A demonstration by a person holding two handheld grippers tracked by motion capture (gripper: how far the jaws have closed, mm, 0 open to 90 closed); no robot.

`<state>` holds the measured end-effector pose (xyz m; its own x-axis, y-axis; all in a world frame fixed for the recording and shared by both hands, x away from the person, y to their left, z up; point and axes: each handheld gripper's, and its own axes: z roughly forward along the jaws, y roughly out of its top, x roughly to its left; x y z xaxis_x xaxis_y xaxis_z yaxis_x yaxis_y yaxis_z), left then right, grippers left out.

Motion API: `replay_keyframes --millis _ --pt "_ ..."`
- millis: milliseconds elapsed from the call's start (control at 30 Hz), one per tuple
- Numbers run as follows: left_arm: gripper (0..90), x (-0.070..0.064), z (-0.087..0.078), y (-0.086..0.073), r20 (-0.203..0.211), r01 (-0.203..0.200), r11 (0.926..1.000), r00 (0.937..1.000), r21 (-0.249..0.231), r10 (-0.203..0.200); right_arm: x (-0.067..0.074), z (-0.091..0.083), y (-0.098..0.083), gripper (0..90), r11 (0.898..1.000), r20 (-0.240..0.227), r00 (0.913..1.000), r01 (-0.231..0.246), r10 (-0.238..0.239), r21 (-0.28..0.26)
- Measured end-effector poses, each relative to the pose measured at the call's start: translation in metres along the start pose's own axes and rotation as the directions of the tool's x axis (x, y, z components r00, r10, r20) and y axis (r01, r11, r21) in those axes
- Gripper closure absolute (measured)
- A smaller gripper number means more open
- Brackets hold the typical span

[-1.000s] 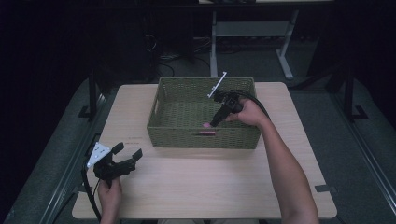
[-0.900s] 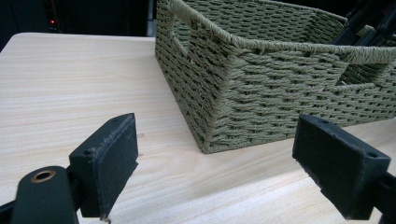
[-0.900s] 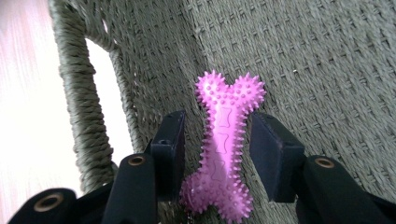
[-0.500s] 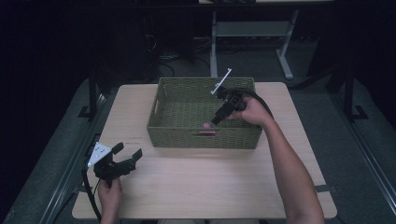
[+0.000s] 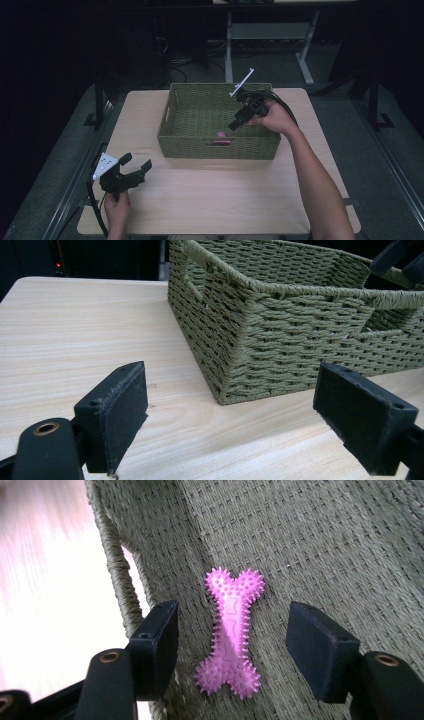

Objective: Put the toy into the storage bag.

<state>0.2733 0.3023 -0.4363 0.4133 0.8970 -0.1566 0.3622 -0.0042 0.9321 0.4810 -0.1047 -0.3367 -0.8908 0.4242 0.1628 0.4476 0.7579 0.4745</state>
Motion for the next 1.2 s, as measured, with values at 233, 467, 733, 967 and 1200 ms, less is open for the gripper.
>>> replay_keyframes --millis 233,467,733,967,1200 --pt "13.6 -0.001 0.0 0.0 -0.001 -0.008 1.0 1.0 0.002 0.008 -0.001 -0.014 -0.006 32.5 1.0 0.025 0.9995 -0.02 0.02 -0.023" --pt "13.6 -0.001 0.001 0.0 0.002 -0.006 1.0 1.0 0.002 0.006 0.002 -0.027 -0.013 31.0 0.999 0.029 0.999 -0.032 0.033 -0.023" --pt "13.6 0.0 0.002 0.0 -0.004 -0.002 1.0 1.0 0.003 0.002 0.003 -0.038 -0.022 32.0 0.999 0.03 0.9988 -0.039 0.039 -0.023" --pt "13.7 -0.001 0.002 0.0 0.001 -0.007 1.0 1.0 0.006 0.007 0.011 -0.047 -0.029 30.7 0.999 0.027 0.999 -0.034 0.035 -0.032" --pt "13.7 -0.001 0.003 0.0 0.002 -0.008 1.0 1.0 0.003 0.008 0.017 -0.056 -0.039 30.0 0.998 0.033 0.9987 -0.036 0.038 -0.054"
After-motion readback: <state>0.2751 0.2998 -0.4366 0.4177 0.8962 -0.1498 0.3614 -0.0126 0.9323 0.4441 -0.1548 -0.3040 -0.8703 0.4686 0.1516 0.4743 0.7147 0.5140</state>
